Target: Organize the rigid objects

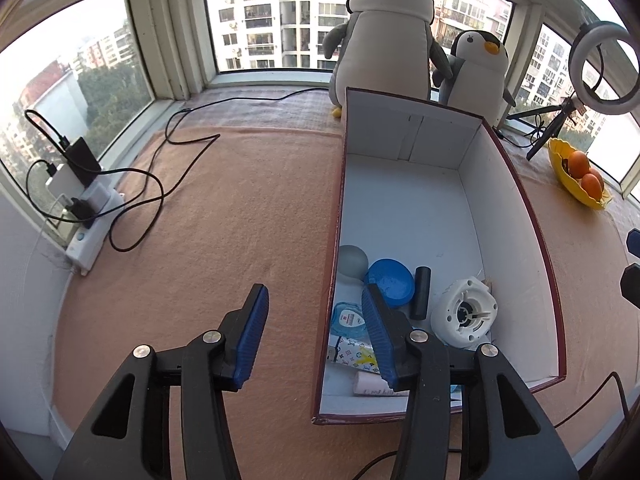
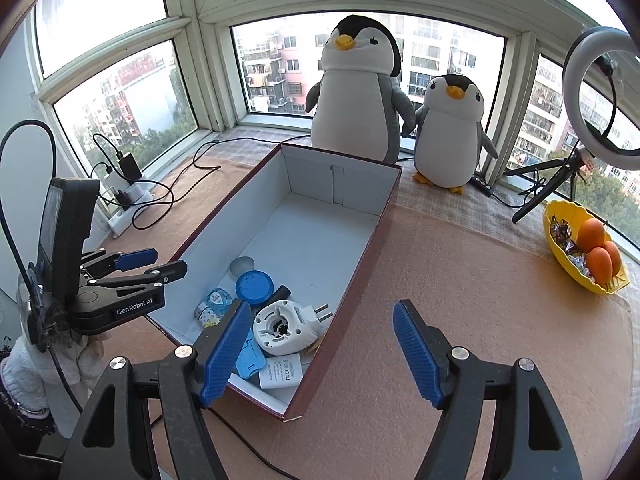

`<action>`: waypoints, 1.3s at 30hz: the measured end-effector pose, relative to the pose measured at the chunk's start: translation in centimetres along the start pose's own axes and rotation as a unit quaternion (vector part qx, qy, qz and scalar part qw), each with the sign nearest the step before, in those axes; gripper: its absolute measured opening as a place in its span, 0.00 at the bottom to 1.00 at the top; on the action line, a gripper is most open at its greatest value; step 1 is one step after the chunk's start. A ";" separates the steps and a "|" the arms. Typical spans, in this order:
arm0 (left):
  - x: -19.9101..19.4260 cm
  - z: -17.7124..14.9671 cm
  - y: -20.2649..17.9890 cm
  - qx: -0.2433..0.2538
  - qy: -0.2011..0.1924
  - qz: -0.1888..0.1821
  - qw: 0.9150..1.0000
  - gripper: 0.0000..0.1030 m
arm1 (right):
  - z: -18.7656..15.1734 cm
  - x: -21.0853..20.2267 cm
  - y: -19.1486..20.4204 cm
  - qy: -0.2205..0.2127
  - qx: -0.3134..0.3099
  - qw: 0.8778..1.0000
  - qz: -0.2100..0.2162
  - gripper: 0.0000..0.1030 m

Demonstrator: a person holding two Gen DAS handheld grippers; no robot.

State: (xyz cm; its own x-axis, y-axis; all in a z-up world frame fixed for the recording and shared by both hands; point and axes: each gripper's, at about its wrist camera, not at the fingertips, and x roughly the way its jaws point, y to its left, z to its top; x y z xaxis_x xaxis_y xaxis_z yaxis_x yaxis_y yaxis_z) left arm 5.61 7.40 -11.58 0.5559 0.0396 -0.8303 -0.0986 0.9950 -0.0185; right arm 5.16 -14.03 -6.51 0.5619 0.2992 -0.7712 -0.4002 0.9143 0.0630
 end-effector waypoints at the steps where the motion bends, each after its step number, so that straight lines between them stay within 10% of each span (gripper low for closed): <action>1: -0.4 0.0 -0.1 0.000 -0.004 -0.001 1.000 0.46 | 0.0 -0.3 -0.1 -0.003 0.002 1.000 -0.001 0.68; 18: -9.8 1.2 -3.5 0.023 -0.099 -0.038 0.994 0.77 | -1.2 -5.5 -3.2 -0.059 0.061 0.995 -0.056 0.73; 39: -11.5 0.5 -4.9 0.030 -0.097 -0.050 0.994 0.78 | -2.4 -6.8 -4.6 -0.071 0.096 0.989 -0.092 0.82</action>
State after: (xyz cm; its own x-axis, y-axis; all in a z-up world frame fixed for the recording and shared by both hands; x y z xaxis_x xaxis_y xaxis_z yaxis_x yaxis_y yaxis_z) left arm 0.13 2.11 -1.64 0.7099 -0.0493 -0.7026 0.0123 0.9983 -0.0576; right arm 1.42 -20.91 -3.10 0.7141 0.1465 -0.6846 -0.1449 0.9876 0.0603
